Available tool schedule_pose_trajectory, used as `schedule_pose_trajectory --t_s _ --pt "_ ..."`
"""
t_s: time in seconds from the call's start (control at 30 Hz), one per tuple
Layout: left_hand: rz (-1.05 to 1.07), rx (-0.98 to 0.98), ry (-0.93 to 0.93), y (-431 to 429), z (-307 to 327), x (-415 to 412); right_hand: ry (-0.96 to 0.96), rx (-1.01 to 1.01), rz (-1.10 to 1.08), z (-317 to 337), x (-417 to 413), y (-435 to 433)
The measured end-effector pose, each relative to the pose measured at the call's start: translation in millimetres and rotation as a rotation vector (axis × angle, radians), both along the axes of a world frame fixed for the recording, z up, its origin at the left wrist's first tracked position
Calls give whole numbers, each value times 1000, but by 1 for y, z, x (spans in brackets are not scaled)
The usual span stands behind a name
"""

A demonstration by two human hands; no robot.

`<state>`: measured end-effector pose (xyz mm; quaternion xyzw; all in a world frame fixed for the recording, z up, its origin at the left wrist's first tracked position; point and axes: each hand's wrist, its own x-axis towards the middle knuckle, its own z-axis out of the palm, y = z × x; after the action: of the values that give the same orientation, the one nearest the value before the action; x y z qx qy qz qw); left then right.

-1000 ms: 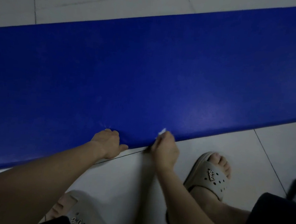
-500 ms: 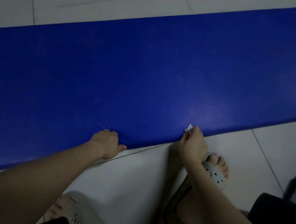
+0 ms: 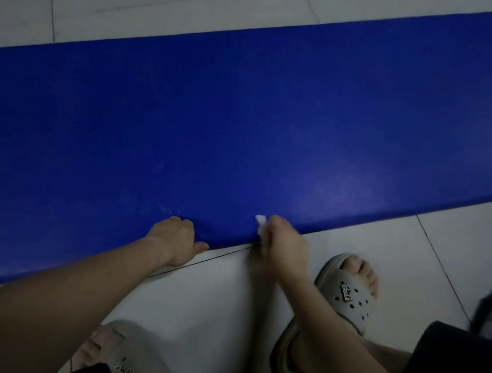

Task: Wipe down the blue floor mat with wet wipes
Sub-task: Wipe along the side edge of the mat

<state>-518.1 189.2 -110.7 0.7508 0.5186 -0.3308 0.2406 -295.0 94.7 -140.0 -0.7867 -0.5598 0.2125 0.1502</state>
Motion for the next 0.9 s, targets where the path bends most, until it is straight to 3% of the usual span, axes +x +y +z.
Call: schedule_pose_trajectory --t_s 0.13,0.23,0.37,0.47,0.53,0.63,0.7,0.8,0.9 --pt "1 2 -3 -1 -1 -1 -60 -2 -444 2 55 8" --pt "4 5 -2 -1 -2 -2 -42 -47 -588 4 60 12" --pt "-5 12 14 -1 -1 0 54 -88 -431 0 -6 15" --pt "6 18 31 -1 -2 -1 159 -71 -179 -2 -66 9" --pt "9 30 36 -2 -4 -1 135 -45 -4 -3 -89 5" --pt "-1 17 52 0 -3 2 75 -62 96 -2 -77 6" --pt "-52 -24 105 4 3 6 15 -90 72 0 -53 6" --pt "-250 18 226 10 13 18 -43 -99 -150 1 -10 9" --pt "-371 153 69 10 15 33 -107 -74 -321 2 27 13"
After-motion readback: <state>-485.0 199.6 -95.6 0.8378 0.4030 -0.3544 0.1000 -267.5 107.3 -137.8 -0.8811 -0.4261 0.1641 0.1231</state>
